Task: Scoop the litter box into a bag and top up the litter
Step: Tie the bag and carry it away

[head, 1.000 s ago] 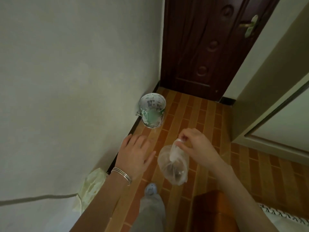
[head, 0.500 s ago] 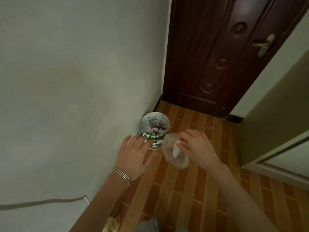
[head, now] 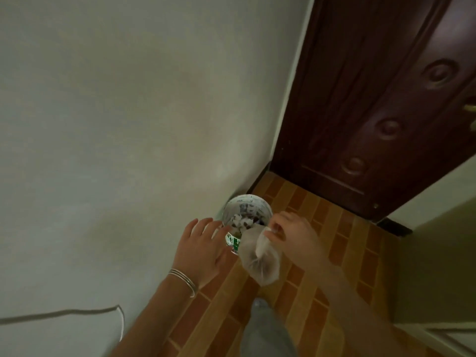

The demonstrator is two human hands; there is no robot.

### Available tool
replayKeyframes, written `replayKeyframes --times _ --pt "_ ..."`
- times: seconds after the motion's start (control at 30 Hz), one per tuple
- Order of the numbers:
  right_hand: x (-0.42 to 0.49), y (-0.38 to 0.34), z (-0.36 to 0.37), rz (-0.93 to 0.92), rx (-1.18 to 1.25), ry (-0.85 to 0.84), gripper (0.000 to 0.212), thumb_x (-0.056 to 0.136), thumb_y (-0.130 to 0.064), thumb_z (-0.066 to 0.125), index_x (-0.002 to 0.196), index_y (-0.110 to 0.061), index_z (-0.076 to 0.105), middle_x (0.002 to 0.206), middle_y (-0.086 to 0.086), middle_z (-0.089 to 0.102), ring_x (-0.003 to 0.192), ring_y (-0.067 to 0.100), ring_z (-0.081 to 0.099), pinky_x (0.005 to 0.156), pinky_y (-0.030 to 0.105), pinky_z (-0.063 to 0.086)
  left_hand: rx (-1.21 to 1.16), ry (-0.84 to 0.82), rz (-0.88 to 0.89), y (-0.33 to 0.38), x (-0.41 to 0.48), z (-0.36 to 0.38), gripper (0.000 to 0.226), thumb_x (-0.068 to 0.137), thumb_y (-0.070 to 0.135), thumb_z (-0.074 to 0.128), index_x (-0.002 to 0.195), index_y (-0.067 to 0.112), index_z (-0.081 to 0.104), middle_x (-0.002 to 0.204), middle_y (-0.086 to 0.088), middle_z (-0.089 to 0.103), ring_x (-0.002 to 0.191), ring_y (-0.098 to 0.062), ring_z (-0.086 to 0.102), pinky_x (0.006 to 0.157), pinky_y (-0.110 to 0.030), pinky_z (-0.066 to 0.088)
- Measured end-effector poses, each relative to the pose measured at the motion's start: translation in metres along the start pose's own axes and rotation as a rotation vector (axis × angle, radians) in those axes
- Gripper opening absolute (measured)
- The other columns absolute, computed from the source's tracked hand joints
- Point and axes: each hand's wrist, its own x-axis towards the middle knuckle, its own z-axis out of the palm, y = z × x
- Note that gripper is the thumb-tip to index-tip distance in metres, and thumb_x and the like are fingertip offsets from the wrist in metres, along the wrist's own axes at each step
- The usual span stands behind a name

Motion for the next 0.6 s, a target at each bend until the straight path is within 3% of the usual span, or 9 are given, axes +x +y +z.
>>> replayKeyframes --times 0.07,0.17,0.3,0.4,0.53,0.6 --pt "0.028 0.017 0.0 -0.011 0.037 -0.009 0.011 0.088 -0.032 0.055 0.084 -0.024 0.051 0.081 -0.014 0.044 0.076 0.004 0.041 0.073 0.023 0.031 -0.004 -0.009 -0.038 0.002 0.025 0.011 0.04 0.074 0.038 0.07 0.11 0.021 0.066 0.108 -0.001 0.068 0.102 -0.026 0.064 0.092 -0.047 0.048" --pt "0.071 0.043 0.005 -0.013 0.058 -0.048 0.012 0.089 -0.035 0.055 0.092 -0.023 0.056 0.088 -0.011 0.054 0.081 0.004 0.047 0.079 0.024 0.039 0.005 -0.016 -0.073 0.006 0.064 0.029 0.042 0.073 0.038 0.071 0.11 0.021 0.066 0.108 -0.001 0.068 0.102 -0.026 0.064 0.091 -0.046 0.049" --pt "0.131 0.08 0.018 0.01 0.073 -0.089 0.019 0.089 -0.035 0.056 0.101 -0.02 0.058 0.098 -0.007 0.057 0.091 0.008 0.051 0.079 0.022 0.039 -0.02 -0.047 -0.172 0.008 0.117 0.055 0.041 0.071 0.037 0.074 0.107 0.019 0.068 0.106 -0.002 0.069 0.099 -0.027 0.065 0.089 -0.045 0.051" --pt "0.173 0.099 0.032 0.045 0.079 -0.119 0.019 0.089 -0.034 0.056 0.1 -0.019 0.058 0.099 -0.003 0.058 0.091 0.011 0.054 0.083 0.031 0.049 -0.047 -0.102 -0.233 0.005 0.15 0.073 0.042 0.068 0.036 0.077 0.105 0.018 0.07 0.105 -0.003 0.07 0.099 -0.027 0.065 0.087 -0.044 0.051" --pt "0.221 0.12 0.053 0.052 0.074 -0.136 0.018 0.089 -0.033 0.055 0.099 -0.017 0.058 0.097 -0.001 0.059 0.091 0.015 0.056 0.082 0.034 0.05 -0.069 -0.116 -0.275 -0.007 0.183 0.098 0.039 0.066 0.032 0.079 0.102 0.019 0.07 0.102 -0.003 0.07 0.096 -0.027 0.066 0.085 -0.044 0.052" --pt "0.24 0.131 0.062 0.053 0.079 -0.167 0.018 0.089 -0.03 0.056 0.1 -0.016 0.058 0.099 0.001 0.059 0.093 0.017 0.056 0.083 0.035 0.049 -0.09 -0.129 -0.305 -0.014 0.196 0.113 0.038 0.075 0.033 0.071 0.11 0.019 0.066 0.11 -0.003 0.067 0.104 -0.027 0.062 0.093 -0.042 0.047"
